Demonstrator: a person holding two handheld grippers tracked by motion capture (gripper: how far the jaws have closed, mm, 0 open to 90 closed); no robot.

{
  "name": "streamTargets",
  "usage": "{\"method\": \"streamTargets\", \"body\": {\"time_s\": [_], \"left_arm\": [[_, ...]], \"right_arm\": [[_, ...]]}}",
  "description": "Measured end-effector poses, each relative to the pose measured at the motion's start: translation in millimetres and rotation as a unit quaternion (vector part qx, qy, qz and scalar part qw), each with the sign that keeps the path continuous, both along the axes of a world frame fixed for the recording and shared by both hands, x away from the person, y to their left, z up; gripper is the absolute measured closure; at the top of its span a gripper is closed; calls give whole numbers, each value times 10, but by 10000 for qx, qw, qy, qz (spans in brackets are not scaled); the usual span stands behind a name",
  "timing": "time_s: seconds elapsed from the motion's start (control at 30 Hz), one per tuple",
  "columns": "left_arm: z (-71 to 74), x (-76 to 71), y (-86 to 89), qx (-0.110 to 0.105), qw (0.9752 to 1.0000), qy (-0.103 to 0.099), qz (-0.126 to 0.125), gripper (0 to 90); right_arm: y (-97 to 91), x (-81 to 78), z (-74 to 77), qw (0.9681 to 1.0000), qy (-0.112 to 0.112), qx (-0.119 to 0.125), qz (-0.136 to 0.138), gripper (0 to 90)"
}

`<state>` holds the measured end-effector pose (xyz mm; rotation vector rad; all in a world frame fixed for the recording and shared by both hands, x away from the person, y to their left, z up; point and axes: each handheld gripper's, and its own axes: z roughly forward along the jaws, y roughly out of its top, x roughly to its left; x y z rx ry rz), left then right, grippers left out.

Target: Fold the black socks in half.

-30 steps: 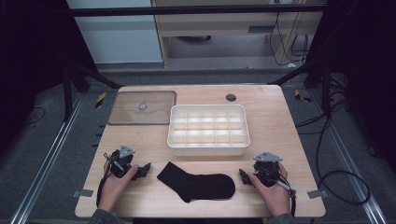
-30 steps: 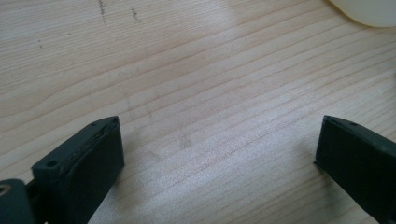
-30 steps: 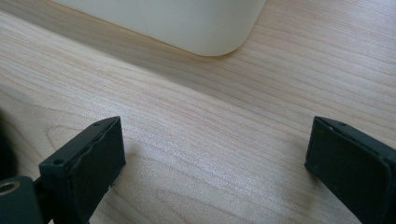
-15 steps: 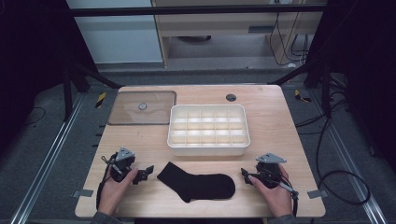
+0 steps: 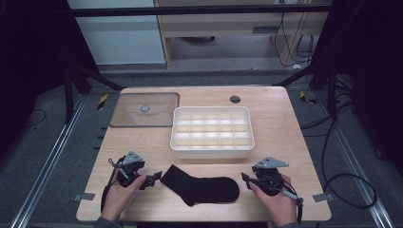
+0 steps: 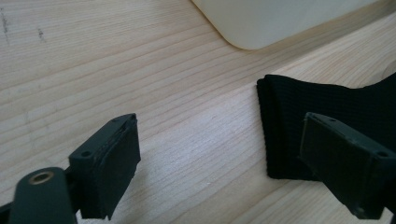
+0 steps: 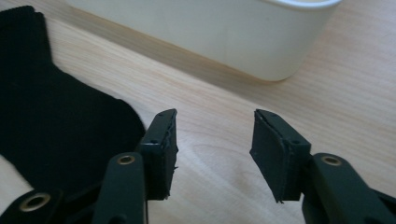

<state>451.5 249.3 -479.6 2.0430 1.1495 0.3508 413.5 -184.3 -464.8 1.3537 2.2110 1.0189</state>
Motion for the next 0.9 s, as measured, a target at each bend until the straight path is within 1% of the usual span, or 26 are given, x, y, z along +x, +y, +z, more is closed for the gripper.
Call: {"method": "streamTargets", "body": {"time_s": [0.03, 0.07, 0.1, 0.13, 0.17, 0.2, 0.23, 0.27, 0.3, 0.33, 0.37, 0.4, 0.43, 0.47, 0.5, 0.57, 0.6, 0.63, 0.67, 0.7, 0.77, 0.83, 0.9], "left_arm": [[47, -1, -41, 88, 9999, 75, -80, 136], [87, 4, -77, 140, 9996, 210, -127, 145], [131, 19, -115, 267, 9988, 358, -220, 145], [179, 35, -158, 403, 9974, 509, -318, 147], [179, 35, -158, 403, 9974, 509, -318, 154], [276, 70, -236, 818, 9937, 653, -390, 163], [276, 70, -236, 818, 9937, 653, -390, 163], [353, 104, -300, 1146, 9887, 799, -543, 163], [382, 118, -323, 1233, 9871, 843, -575, 171], [406, 133, -344, 1311, 9856, 886, -596, 183], [440, 165, -392, 1464, 9819, 1009, -657, 194], [446, 174, -410, 1474, 9812, 1057, -653, 197], [446, 174, -410, 1474, 9812, 1057, -653, 205], [449, 178, -459, 1515, 9796, 1145, -654, 225], [441, 174, -480, 1574, 9781, 1174, -693, 234], [428, 169, -499, 1579, 9778, 1183, -711, 268], [384, 180, -523, 1636, 9758, 1242, -743, 295], [384, 180, -523, 1636, 9758, 1242, -743, 297], [325, 203, -540, 1660, 9738, 1350, -774, 310], [295, 210, -547, 1666, 9732, 1378, -777, 316], [272, 212, -550, 1654, 9734, 1391, -766, 323], [249, 207, -544, 1627, 9737, 1395, -771, 333], [243, 202, -521, 1497, 9762, 1392, -731, 334]], "right_arm": [[7, 10, 20, 10000, 79, -12, 0, 515], [25, 29, 58, 9995, 300, 8, 22, 516], [43, 48, 87, 9990, 450, -31, 62, 516], [74, 64, 118, 9982, 577, -105, 157, 516], [74, 64, 118, 9982, 577, -105, 157, 516], [129, 96, 185, 9957, 832, -316, 257, 520], [129, 96, 185, 9957, 832, -316, 257, 520], [150, 112, 213, 9944, 961, -359, 264, 524], [185, 142, 248, 9908, 1245, -393, 354, 536], [198, 153, 257, 9894, 1352, -377, 364, 536], [232, 180, 258, 9859, 1589, -340, 411, 542], [248, 189, 251, 9840, 1712, -306, 387, 543], [248, 189, 251, 9840, 1712, -306, 387, 543], [290, 205, 206, 9792, 1967, -262, 411, 553], [310, 206, 182, 9774, 2056, -282, 402, 559], [336, 214, 133, 9755, 2147, -292, 375, 588], [344, 221, 118, 9758, 2132, -289, 395, 598], [355, 226, 112, 9759, 2128, -283, 377, 598], [365, 233, 104, 9763, 2109, -283, 383, 619], [376, 240, 102, 9762, 2115, -275, 390, 623], [401, 246, 102, 9756, 2147, -247, 386, 621], [417, 258, 82, 9747, 2174, -309, 426, 602], [434, 268, 52, 9731, 2233, -358, 436, 596]]}}
